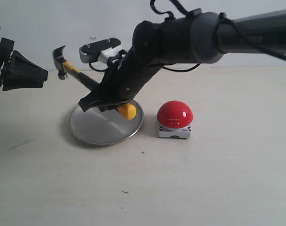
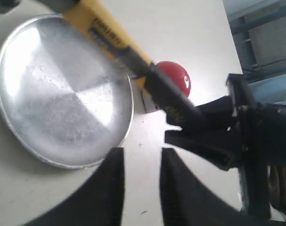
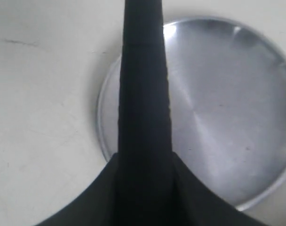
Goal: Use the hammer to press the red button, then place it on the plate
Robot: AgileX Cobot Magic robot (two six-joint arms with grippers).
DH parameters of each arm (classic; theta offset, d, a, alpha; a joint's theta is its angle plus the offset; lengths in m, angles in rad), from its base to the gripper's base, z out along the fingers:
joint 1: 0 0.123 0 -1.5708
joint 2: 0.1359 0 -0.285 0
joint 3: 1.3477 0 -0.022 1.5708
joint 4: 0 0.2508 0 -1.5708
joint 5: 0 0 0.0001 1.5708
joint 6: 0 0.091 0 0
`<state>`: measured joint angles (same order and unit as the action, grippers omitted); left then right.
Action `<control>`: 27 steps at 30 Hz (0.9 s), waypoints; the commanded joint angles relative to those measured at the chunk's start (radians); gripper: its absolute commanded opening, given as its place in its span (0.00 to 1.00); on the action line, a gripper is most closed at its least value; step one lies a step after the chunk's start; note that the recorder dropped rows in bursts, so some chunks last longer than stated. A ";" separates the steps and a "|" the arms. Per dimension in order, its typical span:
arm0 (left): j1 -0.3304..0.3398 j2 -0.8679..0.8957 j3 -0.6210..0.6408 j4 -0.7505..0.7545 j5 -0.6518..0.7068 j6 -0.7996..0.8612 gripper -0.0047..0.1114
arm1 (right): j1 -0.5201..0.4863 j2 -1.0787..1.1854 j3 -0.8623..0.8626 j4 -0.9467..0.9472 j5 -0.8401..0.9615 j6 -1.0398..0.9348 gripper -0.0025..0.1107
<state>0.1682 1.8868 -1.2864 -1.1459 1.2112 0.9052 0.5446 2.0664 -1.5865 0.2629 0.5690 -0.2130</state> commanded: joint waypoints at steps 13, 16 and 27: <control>0.039 -0.519 0.583 -0.475 -0.334 0.434 0.04 | -0.065 -0.544 0.466 -0.305 -0.116 0.324 0.02; 0.039 -0.663 0.755 -0.599 -0.477 0.645 0.04 | -0.065 -0.651 0.560 -0.386 -0.116 0.402 0.02; 0.041 -1.143 0.986 -0.599 -0.648 0.626 0.04 | -0.065 -0.945 0.859 -0.467 -0.186 0.541 0.02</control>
<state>0.2096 0.8487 -0.3521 -1.7318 0.5816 1.5406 0.4822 1.1804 -0.7787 -0.1772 0.5029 0.3062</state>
